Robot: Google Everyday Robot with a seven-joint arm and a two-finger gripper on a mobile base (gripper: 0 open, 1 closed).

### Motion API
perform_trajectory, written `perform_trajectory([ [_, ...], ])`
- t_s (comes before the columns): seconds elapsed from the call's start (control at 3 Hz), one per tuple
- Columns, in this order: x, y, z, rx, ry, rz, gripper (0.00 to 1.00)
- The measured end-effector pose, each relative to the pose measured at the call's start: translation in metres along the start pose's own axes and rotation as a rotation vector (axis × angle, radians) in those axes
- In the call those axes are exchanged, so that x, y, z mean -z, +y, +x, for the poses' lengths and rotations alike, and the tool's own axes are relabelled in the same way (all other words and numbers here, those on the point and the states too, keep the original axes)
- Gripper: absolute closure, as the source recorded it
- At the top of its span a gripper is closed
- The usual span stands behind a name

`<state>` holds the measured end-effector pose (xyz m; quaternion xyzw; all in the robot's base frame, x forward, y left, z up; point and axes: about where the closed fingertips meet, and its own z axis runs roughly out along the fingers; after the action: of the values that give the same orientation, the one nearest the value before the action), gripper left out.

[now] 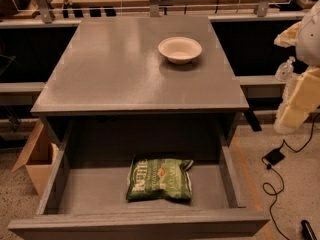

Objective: Pick green jalapeno chip bag from top drawer and place on counter

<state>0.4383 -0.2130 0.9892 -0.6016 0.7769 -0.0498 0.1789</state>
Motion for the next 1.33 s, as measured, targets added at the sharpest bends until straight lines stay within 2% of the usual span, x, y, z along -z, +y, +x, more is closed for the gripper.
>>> perform_trajectory([
  [0.33,0.000,0.000,0.000,0.000,0.000,0.000,0.00],
  [0.67,-0.019,0.015,0.009,-0.025,-0.004,-0.020,0.00],
  [1.0,-0.049,0.041,0.023,-0.066,-0.025,-0.036,0.00],
  [1.33,-0.092,0.072,0.031,-0.107,-0.080,-0.074,0.00],
])
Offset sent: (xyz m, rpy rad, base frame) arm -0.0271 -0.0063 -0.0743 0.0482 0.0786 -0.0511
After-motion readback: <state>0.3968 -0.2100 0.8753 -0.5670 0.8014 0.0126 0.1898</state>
